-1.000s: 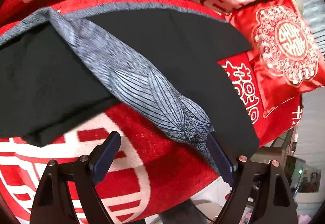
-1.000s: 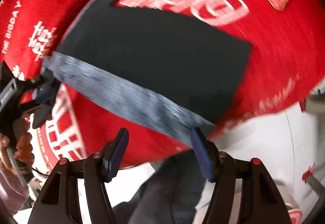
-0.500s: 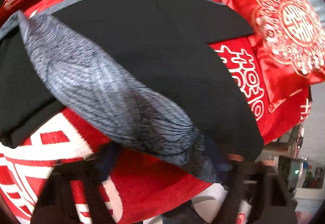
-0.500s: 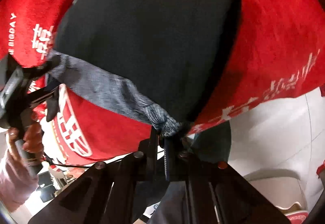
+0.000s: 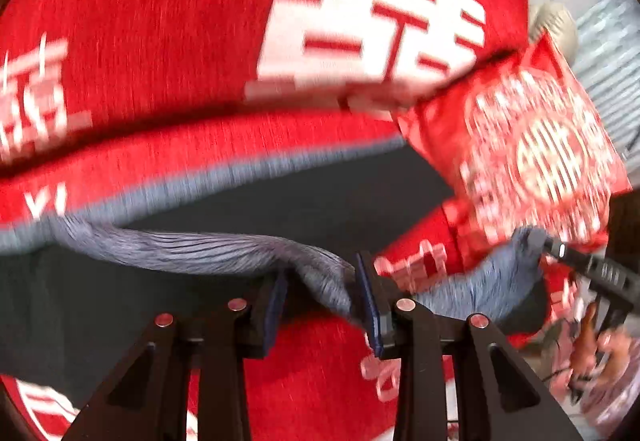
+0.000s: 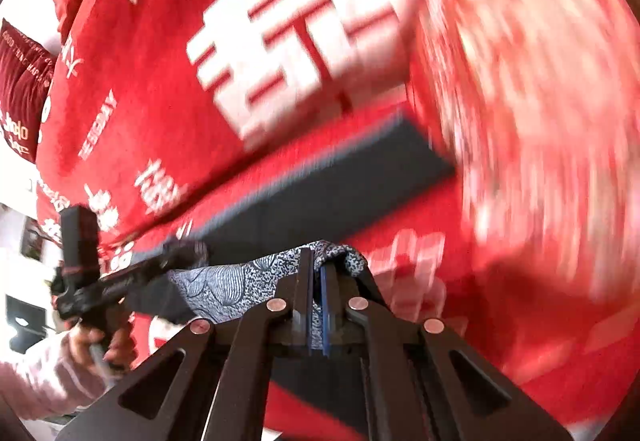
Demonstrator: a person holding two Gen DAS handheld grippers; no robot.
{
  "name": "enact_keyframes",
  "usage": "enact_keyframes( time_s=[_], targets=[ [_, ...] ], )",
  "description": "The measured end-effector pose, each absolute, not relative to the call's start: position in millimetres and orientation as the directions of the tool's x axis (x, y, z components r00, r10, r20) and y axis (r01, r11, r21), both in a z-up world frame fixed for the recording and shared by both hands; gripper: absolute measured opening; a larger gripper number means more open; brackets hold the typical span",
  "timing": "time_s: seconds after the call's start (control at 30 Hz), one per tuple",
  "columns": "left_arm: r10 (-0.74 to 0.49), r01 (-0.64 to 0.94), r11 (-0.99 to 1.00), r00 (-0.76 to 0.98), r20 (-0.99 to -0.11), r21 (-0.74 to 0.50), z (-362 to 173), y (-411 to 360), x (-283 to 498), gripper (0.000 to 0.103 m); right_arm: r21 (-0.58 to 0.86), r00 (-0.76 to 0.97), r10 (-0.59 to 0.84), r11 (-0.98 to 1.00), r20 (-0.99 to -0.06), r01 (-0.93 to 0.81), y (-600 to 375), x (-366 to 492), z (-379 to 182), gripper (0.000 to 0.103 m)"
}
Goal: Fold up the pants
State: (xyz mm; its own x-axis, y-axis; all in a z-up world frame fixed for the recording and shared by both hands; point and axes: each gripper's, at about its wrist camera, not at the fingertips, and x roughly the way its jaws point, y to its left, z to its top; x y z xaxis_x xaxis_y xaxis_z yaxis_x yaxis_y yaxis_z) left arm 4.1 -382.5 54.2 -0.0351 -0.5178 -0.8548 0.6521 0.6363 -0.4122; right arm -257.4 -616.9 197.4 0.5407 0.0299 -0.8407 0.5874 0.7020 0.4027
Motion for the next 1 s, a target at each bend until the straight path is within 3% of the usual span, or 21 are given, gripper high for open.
enact_keyframes(
  time_s=[0.07, 0.23, 0.3, 0.33, 0.37, 0.4, 0.57, 0.7, 0.8, 0.83, 0.87, 0.9, 1.0],
  targets=[
    [-0.51, 0.646, 0.671, 0.047, -0.859, -0.363, 64, -391, 24, 0.077, 0.349, 0.519, 0.0, 0.74, -0.855, 0.575, -651, -221, 199, 0.003],
    [-0.452, 0.619, 0.739, 0.162, -0.877, -0.266, 58, -383, 54, 0.079, 0.223, 0.39, -0.03, 0.778, -0.92, 0.587, -709, -151, 162, 0.009],
    [-0.369, 0.605, 0.769, 0.159, -0.916, -0.205, 33, -380, 54, 0.079, 0.087, 0.267, -0.094, 0.799, -0.959, 0.596, -717, -129, 139, 0.035],
    [-0.315, 0.6, 0.783, 0.156, -0.936, -0.164, 14, -376, 51, 0.079, 0.056, 0.253, -0.118, 0.807, -0.96, 0.587, -715, -124, 138, 0.063],
    [-0.268, 0.598, 0.791, 0.145, -0.952, -0.132, -2, -371, 48, 0.079, 0.048, 0.268, -0.134, 0.814, -0.954, 0.578, -712, -120, 141, 0.076],
    [-0.237, 0.595, 0.796, 0.134, -0.962, -0.113, -13, -367, 45, 0.079, 0.062, 0.312, -0.146, 0.82, -0.939, 0.57, -707, -119, 151, 0.076],
    [-0.152, 0.545, 0.834, 0.077, -0.985, -0.086, -56, -343, 34, 0.079, 0.208, 0.413, -0.067, 0.784, -0.908, 0.585, -671, -159, 171, 0.076],
    [-0.151, 0.535, 0.841, 0.082, -0.985, -0.085, -55, -341, 34, 0.079, 0.16, 0.252, -0.042, 0.672, -0.967, 0.723, -656, -202, 115, 0.073],
    [-0.156, 0.536, 0.84, 0.082, -0.984, -0.089, -55, -341, 35, 0.079, 0.152, 0.206, -0.034, 0.561, -0.978, 0.814, -666, -215, 78, 0.064],
    [-0.157, 0.539, 0.838, 0.084, -0.984, -0.088, -55, -340, 35, 0.079, 0.171, 0.224, -0.035, 0.535, -0.974, 0.827, -670, -214, 71, 0.051],
    [-0.158, 0.543, 0.836, 0.086, -0.984, -0.086, -54, -340, 35, 0.079, 0.186, 0.24, -0.036, 0.529, -0.97, 0.828, -674, -211, 67, 0.015],
    [-0.158, 0.544, 0.835, 0.086, -0.984, -0.086, -53, -340, 34, 0.079, 0.171, 0.236, -0.051, 0.543, -0.97, 0.822, -675, -205, 69, 0.008],
    [-0.16, 0.53, 0.843, 0.083, -0.984, -0.093, -49, -339, 33, 0.079, 0.159, 0.327, -0.141, 0.655, -0.934, 0.739, -669, -186, 102, 0.008]
  ],
)
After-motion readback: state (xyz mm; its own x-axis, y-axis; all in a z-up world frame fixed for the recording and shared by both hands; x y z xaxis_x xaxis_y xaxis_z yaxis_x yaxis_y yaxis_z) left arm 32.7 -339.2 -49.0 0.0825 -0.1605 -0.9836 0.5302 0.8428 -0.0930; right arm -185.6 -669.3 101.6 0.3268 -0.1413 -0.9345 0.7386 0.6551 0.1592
